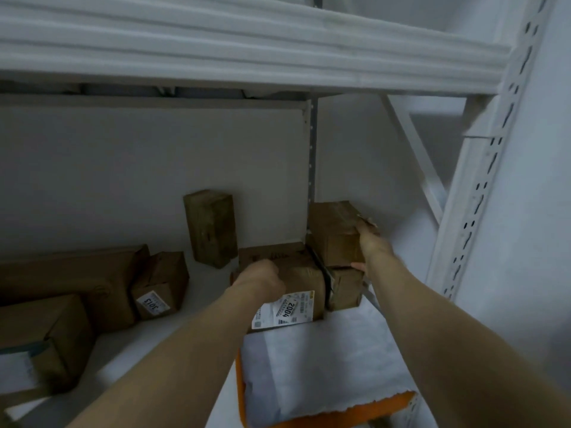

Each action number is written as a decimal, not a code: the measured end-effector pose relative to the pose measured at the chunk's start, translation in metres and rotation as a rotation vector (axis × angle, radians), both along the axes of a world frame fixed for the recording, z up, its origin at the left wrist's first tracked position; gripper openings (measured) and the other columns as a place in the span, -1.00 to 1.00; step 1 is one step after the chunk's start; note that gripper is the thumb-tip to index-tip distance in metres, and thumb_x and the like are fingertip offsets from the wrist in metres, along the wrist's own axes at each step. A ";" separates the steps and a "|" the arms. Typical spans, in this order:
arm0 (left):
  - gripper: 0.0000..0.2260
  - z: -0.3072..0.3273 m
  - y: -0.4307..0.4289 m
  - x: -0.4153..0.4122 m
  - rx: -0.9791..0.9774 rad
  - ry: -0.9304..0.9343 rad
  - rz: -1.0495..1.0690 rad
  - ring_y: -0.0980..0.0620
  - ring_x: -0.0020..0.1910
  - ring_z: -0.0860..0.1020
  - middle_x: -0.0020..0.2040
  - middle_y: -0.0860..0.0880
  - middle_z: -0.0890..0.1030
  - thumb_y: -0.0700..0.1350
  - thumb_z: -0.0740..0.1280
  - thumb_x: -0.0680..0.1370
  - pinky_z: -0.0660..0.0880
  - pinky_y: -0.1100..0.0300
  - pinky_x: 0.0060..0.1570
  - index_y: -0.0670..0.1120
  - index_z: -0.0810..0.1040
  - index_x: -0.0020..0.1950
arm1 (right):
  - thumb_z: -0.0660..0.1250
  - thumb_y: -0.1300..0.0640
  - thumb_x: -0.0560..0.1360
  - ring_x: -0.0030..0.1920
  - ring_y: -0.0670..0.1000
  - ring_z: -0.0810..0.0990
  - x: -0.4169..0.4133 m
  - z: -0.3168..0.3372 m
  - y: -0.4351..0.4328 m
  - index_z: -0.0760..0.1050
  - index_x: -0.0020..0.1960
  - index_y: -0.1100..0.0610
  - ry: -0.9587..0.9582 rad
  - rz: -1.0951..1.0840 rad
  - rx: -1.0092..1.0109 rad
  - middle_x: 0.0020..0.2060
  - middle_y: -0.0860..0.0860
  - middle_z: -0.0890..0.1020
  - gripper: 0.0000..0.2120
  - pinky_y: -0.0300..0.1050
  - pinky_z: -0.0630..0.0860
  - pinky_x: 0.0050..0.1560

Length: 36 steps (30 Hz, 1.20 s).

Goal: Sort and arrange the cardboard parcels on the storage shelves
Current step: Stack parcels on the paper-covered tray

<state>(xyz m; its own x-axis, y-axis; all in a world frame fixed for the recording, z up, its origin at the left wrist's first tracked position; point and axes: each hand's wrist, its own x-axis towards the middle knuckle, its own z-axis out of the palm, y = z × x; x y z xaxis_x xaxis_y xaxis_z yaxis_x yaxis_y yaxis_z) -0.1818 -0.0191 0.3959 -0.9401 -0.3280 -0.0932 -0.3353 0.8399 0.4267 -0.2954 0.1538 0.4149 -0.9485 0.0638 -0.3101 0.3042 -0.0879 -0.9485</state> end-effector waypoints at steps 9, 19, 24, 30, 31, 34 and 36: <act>-0.74 -0.008 -0.001 -0.004 -0.075 0.048 0.011 -0.07 0.08 0.54 0.13 -0.12 0.56 -0.17 0.24 0.56 0.50 0.20 0.04 -0.15 0.54 0.22 | 0.02 -0.13 0.64 0.26 0.16 0.50 -0.009 -0.009 -0.004 0.30 0.47 0.13 0.083 0.073 0.300 0.34 0.14 0.47 -0.49 -0.06 0.43 0.27; -0.77 0.001 0.000 0.017 -0.074 0.048 0.011 -0.05 0.03 0.54 0.08 -0.10 0.56 -0.15 0.26 0.52 0.53 0.13 0.07 -0.14 0.53 0.16 | 0.07 -0.19 0.57 0.41 0.22 0.21 0.026 -0.003 -0.009 0.25 0.46 0.25 0.166 -0.112 0.600 0.40 0.24 0.31 -0.36 0.03 0.14 0.39; -0.84 0.021 0.001 0.028 -0.030 0.046 0.046 -0.03 -0.02 0.53 0.01 -0.08 0.54 -0.15 0.29 0.52 0.53 0.14 0.01 -0.14 0.52 0.09 | 0.19 -0.03 0.57 0.40 0.21 0.22 0.051 0.008 -0.034 0.33 0.39 0.24 0.467 -0.117 0.818 0.39 0.23 0.32 -0.52 0.03 0.18 0.37; -0.76 0.027 -0.047 0.096 -0.028 0.036 0.143 -0.12 0.13 0.54 0.13 -0.14 0.56 -0.10 0.26 0.56 0.45 0.17 -0.02 -0.17 0.52 0.17 | 0.23 0.08 0.57 0.30 0.16 0.40 0.128 -0.002 -0.113 0.52 0.24 0.08 0.712 0.273 0.946 0.23 0.11 0.53 -0.73 -0.04 0.29 0.26; -0.74 0.028 -0.058 0.109 -0.034 0.023 0.163 -0.13 0.15 0.54 0.14 -0.15 0.56 -0.10 0.26 0.56 0.45 0.15 -0.01 -0.19 0.52 0.18 | 0.25 0.10 0.56 0.27 0.16 0.44 0.139 -0.004 -0.128 0.54 0.20 0.07 0.718 0.348 0.919 0.19 0.10 0.57 -0.75 -0.04 0.31 0.25; -0.71 0.034 -0.092 0.143 -0.102 -0.003 0.221 -0.17 0.18 0.52 0.19 -0.20 0.54 -0.11 0.23 0.57 0.45 0.13 0.04 -0.26 0.52 0.19 | 0.27 0.17 0.52 0.19 0.14 0.54 0.177 -0.010 -0.170 0.59 0.11 0.09 0.708 0.563 0.771 0.13 0.10 0.63 -0.79 -0.10 0.46 0.17; -0.70 0.037 -0.119 0.166 -0.132 -0.002 0.290 -0.19 0.20 0.51 0.21 -0.23 0.53 -0.13 0.22 0.56 0.45 0.13 0.07 -0.29 0.50 0.20 | 0.27 0.23 0.52 0.19 0.12 0.55 0.198 -0.014 -0.199 0.60 0.13 0.14 0.699 0.709 0.717 0.14 0.11 0.62 -0.77 -0.18 0.44 0.10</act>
<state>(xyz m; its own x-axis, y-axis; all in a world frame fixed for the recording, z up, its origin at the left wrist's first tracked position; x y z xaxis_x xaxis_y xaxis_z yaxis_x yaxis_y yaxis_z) -0.0155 -0.1378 0.4331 -0.8055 -0.5916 -0.0338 -0.5695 0.7573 0.3196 -0.0976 -0.0450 0.4009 -0.7911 -0.5871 0.1720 -0.5209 0.4989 -0.6927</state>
